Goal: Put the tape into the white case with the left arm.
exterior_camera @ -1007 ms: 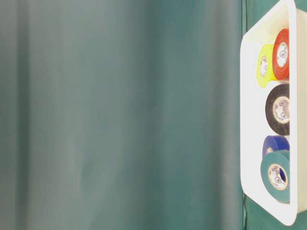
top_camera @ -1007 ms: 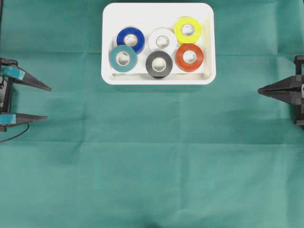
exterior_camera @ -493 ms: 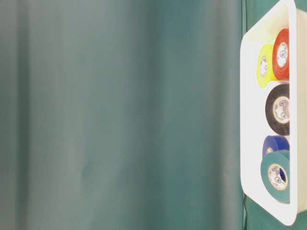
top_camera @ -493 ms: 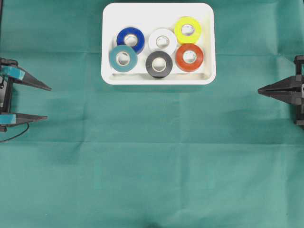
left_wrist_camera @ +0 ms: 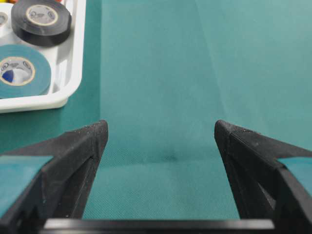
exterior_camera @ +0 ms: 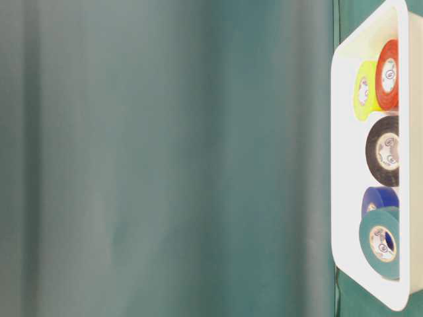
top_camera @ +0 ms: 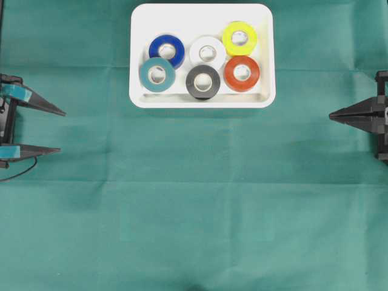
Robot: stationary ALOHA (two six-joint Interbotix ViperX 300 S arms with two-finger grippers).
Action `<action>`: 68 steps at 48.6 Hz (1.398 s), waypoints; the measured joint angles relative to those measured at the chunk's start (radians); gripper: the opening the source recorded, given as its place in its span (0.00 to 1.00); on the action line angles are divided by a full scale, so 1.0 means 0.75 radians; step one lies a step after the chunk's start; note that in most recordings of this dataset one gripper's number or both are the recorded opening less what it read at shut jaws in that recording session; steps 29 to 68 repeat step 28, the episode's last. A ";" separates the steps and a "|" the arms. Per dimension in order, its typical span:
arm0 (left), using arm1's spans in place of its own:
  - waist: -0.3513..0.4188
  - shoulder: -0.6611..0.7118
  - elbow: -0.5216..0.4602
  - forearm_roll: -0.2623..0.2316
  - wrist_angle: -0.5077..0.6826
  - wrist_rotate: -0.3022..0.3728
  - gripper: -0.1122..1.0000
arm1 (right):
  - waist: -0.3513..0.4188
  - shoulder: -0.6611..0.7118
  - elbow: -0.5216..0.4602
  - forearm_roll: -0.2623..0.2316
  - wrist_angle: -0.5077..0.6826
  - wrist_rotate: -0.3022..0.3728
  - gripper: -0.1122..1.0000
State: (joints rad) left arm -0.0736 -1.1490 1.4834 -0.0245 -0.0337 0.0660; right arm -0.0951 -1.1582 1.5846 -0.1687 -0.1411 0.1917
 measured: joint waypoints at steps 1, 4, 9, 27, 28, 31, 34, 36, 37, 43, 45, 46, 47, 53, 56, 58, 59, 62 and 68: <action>0.000 -0.002 0.000 0.000 0.000 0.002 0.93 | 0.000 0.000 0.000 0.000 0.000 0.000 0.02; 0.000 0.000 0.000 0.000 0.002 0.000 0.93 | 0.000 0.000 0.000 0.000 0.000 0.000 0.02; 0.000 0.000 0.000 0.000 0.000 0.000 0.93 | 0.000 0.000 0.000 0.000 0.000 0.000 0.02; 0.000 -0.002 -0.006 0.000 0.000 0.000 0.93 | -0.002 0.000 0.000 0.000 0.000 0.000 0.02; 0.000 -0.002 -0.008 0.000 0.000 0.000 0.93 | 0.000 0.000 0.000 0.000 0.000 0.000 0.02; 0.000 -0.002 -0.008 0.000 0.000 0.000 0.93 | 0.000 0.000 0.000 0.000 0.000 0.000 0.02; 0.000 -0.002 -0.008 0.000 0.000 0.000 0.93 | 0.000 0.000 0.000 0.000 0.000 0.000 0.02; 0.000 -0.002 -0.008 0.000 0.000 0.000 0.93 | 0.000 0.000 0.000 0.000 0.000 0.000 0.02; 0.000 -0.002 -0.008 0.000 0.000 0.000 0.93 | 0.000 0.000 0.000 0.000 0.000 0.000 0.02; 0.000 -0.002 -0.008 0.000 0.000 0.000 0.93 | 0.000 0.000 0.000 0.000 0.000 0.000 0.02; 0.000 -0.002 -0.008 0.000 0.000 0.000 0.93 | 0.000 0.000 0.000 0.000 0.000 0.000 0.02; 0.000 -0.002 -0.008 0.000 0.000 0.000 0.93 | 0.000 0.000 0.000 0.000 0.000 0.000 0.02; 0.000 -0.002 -0.008 0.000 0.000 0.000 0.93 | 0.000 0.000 0.000 0.000 0.000 0.000 0.02; 0.000 -0.002 -0.008 0.000 0.000 0.000 0.93 | 0.000 0.000 0.000 0.000 0.000 0.000 0.02; 0.000 -0.002 -0.008 0.000 0.000 0.000 0.93 | 0.000 0.000 0.000 0.000 0.000 0.000 0.02; 0.000 -0.002 -0.008 0.000 0.000 0.000 0.93 | 0.000 0.000 0.000 0.000 0.000 0.000 0.02; 0.000 -0.002 -0.008 0.000 0.000 0.000 0.93 | 0.000 0.000 0.000 0.000 0.000 0.000 0.02; 0.000 -0.002 -0.008 0.000 0.000 0.000 0.93 | 0.000 0.000 0.000 0.000 0.000 0.000 0.02; 0.000 -0.002 -0.008 0.000 0.000 0.000 0.93 | 0.000 0.000 0.000 0.000 0.000 0.000 0.02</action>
